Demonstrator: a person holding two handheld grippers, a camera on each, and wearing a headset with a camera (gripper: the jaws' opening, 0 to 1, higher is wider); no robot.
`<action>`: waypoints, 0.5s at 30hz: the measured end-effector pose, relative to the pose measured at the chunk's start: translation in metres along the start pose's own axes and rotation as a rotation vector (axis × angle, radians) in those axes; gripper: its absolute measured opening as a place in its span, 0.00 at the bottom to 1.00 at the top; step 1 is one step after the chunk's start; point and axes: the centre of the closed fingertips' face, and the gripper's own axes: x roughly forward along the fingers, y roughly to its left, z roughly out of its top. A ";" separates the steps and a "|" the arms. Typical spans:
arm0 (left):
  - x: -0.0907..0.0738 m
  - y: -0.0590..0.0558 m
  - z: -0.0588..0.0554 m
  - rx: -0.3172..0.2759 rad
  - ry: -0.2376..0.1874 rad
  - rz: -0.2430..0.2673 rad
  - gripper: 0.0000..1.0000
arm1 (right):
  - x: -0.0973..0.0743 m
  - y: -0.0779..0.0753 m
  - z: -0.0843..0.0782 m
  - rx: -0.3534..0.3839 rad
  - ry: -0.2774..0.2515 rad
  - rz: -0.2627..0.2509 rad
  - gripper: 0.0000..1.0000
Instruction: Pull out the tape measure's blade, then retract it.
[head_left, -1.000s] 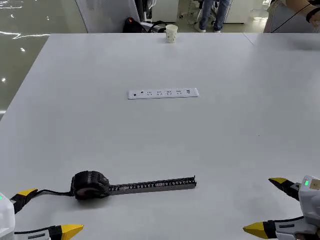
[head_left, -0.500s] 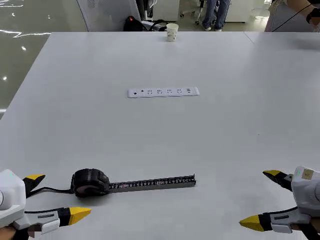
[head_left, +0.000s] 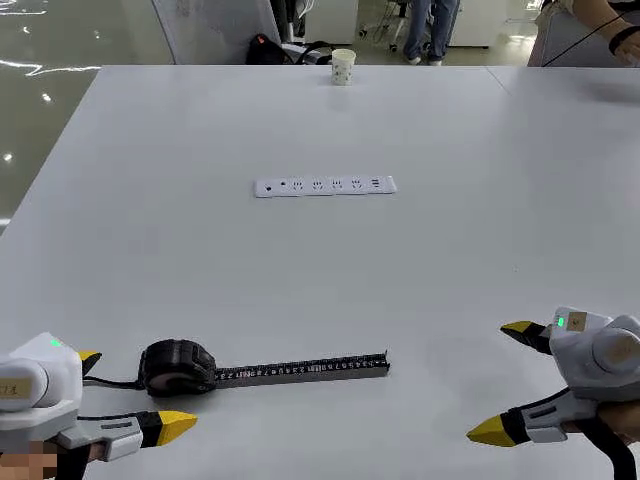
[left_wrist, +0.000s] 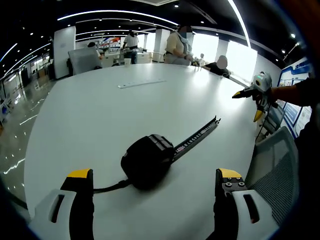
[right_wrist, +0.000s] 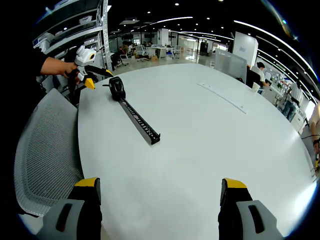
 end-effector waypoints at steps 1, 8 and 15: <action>0.001 0.000 0.000 -0.005 0.000 -0.001 0.99 | 0.001 -0.001 0.001 -0.004 0.002 0.005 0.99; 0.006 0.000 0.010 -0.060 -0.030 0.017 0.99 | 0.014 -0.002 0.014 -0.072 0.037 0.051 0.99; 0.015 -0.007 0.021 -0.050 -0.038 0.020 0.99 | 0.027 -0.003 0.021 -0.094 0.073 0.100 0.99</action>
